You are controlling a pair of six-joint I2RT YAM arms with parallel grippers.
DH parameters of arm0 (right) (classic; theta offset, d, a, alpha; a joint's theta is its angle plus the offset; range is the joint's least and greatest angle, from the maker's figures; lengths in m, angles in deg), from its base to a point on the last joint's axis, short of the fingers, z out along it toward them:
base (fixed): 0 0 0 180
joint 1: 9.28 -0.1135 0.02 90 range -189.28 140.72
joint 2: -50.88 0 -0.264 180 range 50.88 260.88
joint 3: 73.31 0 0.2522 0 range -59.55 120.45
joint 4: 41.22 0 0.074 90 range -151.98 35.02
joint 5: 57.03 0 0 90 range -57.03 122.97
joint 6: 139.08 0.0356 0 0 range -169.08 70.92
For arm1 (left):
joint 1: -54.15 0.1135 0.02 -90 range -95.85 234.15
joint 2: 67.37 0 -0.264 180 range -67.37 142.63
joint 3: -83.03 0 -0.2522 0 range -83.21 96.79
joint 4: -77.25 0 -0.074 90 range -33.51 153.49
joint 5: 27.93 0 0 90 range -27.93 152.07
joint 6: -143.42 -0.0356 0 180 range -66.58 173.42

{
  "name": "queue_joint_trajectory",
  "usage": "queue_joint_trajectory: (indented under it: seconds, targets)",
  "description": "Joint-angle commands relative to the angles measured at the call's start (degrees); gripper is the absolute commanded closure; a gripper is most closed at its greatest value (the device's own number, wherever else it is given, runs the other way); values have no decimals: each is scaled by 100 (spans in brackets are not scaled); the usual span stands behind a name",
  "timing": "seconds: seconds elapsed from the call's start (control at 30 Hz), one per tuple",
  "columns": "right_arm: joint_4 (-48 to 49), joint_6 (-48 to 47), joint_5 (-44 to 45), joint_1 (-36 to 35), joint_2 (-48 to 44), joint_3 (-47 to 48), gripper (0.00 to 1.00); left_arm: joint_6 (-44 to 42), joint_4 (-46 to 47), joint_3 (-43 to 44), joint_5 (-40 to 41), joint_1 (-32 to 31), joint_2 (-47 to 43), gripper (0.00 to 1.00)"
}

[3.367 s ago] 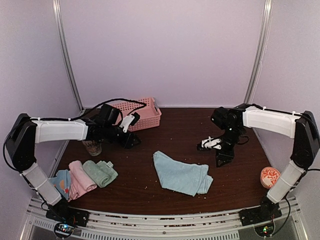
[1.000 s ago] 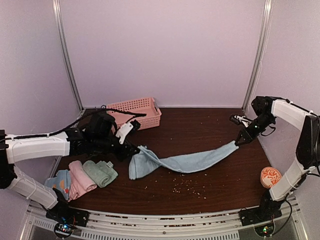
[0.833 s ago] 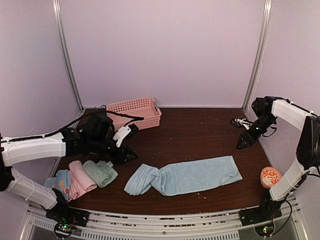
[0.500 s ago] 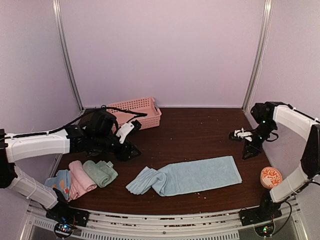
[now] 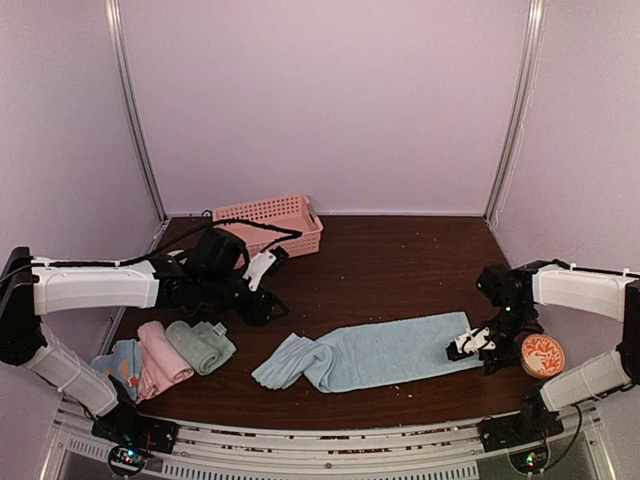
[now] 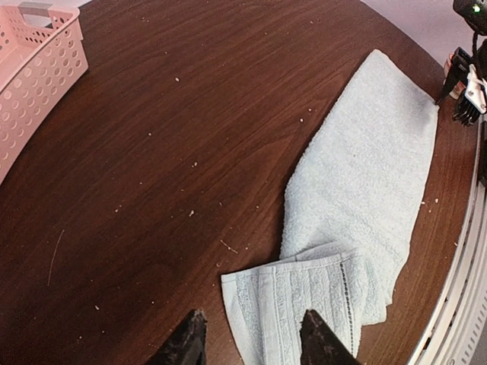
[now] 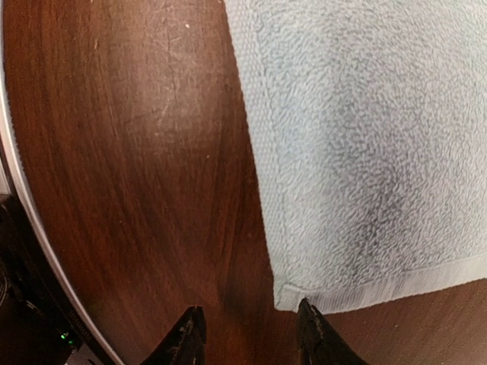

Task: Roll the towels
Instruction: Pick up the towel from the center of the board.

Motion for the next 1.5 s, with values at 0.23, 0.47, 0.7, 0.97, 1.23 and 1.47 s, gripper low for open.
queue_joint_trajectory:
  seconds: [0.23,0.47,0.7,0.97,1.23,1.47]
  targets:
    - [1007,36,346,-435,84,-433,61,139,115,283,140,34,97,58]
    - [1292,292,583,-441,20,-360,87,129,162,223,212,34,96,58]
    - [-150,641,-364,-384,320,1355,100,-28,105,301,291,35,128,58]
    - [-119,2001,-962,644,1541,3470,100,-201,232,105,-22,35,78,57]
    - [720,3797,-1467,1342,2617,4075,100,-160,316,234,-1195,2,683,52]
    - [960,3990,-1405,1218,2456,3795,100,872,-726,1095,41,-1,1789,54]
